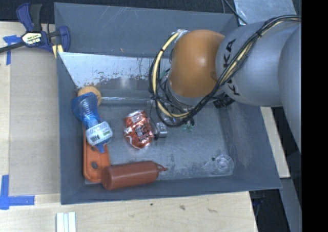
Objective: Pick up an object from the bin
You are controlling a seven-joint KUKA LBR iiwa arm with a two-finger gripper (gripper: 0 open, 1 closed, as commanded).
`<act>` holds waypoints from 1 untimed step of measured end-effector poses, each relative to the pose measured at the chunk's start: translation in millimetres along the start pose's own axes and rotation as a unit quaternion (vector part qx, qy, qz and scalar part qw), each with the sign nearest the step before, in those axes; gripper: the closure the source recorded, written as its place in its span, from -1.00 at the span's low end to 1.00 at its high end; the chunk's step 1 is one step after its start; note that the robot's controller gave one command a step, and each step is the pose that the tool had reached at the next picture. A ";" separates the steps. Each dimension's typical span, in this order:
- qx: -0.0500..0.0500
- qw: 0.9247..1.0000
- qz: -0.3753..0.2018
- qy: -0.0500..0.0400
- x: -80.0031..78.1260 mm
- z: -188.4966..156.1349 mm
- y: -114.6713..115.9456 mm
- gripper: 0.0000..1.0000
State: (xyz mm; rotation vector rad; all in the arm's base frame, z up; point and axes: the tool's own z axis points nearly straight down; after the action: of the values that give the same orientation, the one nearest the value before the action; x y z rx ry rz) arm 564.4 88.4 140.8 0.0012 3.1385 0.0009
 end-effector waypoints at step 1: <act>0.000 0.997 -0.078 0.003 -32.4 65.4 32.4 -1.00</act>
Offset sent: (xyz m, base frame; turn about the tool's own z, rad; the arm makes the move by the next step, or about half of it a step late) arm 0.0324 0.0297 -0.0084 -0.3788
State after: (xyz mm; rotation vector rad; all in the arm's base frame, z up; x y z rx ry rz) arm 597.0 120.8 75.5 -0.2453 3.1339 0.0010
